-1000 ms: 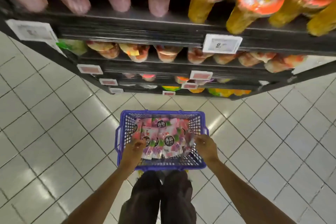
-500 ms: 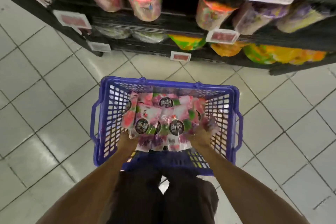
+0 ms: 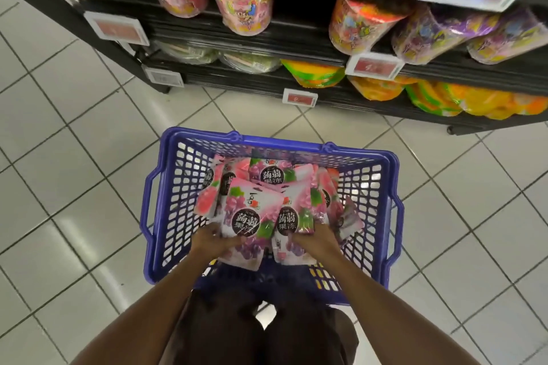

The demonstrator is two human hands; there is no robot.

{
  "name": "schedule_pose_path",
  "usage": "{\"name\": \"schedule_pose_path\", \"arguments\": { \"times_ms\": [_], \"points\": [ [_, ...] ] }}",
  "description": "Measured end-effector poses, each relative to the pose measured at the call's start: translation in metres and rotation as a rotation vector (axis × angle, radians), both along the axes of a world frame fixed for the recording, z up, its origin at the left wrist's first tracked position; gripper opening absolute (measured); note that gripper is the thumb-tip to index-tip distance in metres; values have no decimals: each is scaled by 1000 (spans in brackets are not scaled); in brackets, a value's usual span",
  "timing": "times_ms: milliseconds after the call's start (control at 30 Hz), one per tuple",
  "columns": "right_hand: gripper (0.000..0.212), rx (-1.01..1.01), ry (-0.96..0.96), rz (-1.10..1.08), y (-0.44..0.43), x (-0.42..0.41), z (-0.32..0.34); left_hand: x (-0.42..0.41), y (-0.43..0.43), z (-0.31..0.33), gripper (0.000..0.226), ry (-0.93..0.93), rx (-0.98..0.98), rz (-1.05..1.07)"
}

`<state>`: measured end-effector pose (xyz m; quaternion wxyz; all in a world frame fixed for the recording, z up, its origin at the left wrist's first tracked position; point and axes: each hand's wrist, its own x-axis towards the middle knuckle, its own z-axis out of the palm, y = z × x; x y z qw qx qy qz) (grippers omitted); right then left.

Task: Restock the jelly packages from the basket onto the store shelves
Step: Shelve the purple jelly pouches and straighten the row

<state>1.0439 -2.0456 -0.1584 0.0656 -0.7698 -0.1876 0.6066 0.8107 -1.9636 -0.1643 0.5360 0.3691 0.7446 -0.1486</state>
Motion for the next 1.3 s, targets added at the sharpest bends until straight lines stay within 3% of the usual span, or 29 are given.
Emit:
{"name": "schedule_pose_path", "arguments": {
  "times_ms": [67,167,367,500,767,833,967,1000,1133,1300],
  "points": [
    [22,26,-12,-121,-2,2,22,12,2,26,48,-45,32,-6],
    [16,88,16,-420,-3,12,72,33,12,85,54,-150,98,28],
    [7,310,135,-684,5,52,234,63,50,255,81,-328,231,177],
    [11,496,279,-771,27,70,363,77,76,388,49,-464,326,265],
    [44,868,263,-738,66,61,566,67,116,597,38,-742,590,197],
    [38,953,265,-752,70,57,606,62,123,637,42,-802,642,175],
    [5,1135,303,-680,76,51,686,55,134,715,71,-927,691,125],
    [11,1171,297,-658,77,51,704,54,136,732,71,-967,714,105],
    [47,1261,120,-638,83,54,768,54,144,796,64,-1103,807,62],
    [42,1445,-129,-715,92,58,835,55,152,862,48,-1142,922,13]
  ]
}}
